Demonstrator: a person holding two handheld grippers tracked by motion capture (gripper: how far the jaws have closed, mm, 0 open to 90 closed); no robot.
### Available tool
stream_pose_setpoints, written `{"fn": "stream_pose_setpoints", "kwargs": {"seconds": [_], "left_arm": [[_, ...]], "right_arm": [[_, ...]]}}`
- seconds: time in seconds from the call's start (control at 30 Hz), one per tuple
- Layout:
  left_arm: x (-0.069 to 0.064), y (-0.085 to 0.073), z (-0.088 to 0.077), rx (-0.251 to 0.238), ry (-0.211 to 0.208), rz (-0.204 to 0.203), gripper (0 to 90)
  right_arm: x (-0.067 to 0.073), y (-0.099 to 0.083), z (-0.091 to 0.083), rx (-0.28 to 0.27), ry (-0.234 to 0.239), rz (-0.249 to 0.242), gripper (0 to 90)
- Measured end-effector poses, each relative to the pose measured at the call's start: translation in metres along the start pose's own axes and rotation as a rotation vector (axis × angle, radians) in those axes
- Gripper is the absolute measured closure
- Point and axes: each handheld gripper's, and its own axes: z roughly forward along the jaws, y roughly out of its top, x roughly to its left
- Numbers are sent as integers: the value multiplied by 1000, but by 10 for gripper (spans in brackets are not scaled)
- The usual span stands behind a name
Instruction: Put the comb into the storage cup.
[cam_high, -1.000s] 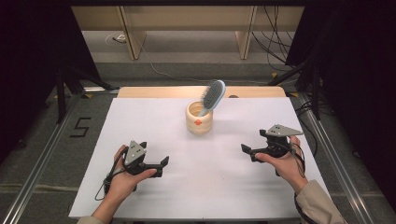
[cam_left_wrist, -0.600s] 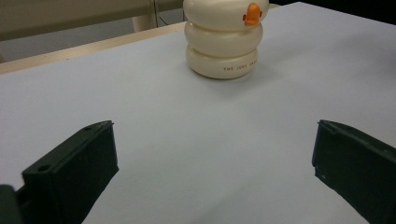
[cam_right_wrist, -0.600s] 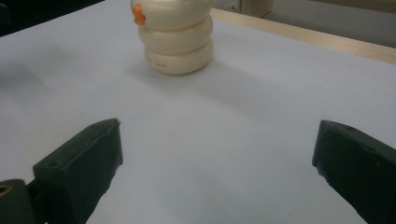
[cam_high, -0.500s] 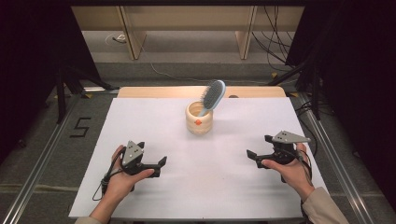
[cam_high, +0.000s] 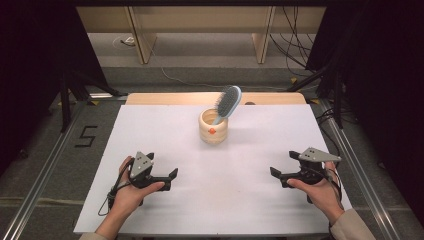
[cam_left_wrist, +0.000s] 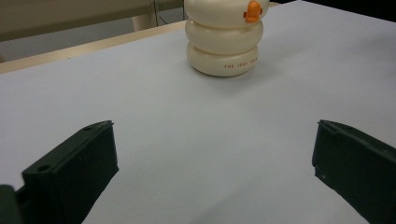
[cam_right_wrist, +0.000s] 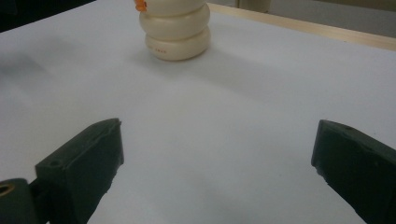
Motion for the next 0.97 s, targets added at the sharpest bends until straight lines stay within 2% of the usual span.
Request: {"fn": "stream_pose_setpoints", "kwargs": {"seconds": [0.27,0.97], "left_arm": [[-1,-1,1,5,-2,4,0],[-2,-2,2,4,1,0,0]], "right_arm": [[-1,-7,-4,0,-8,1,33],[-2,-9,-6,-33,-15,-2,35]]}}
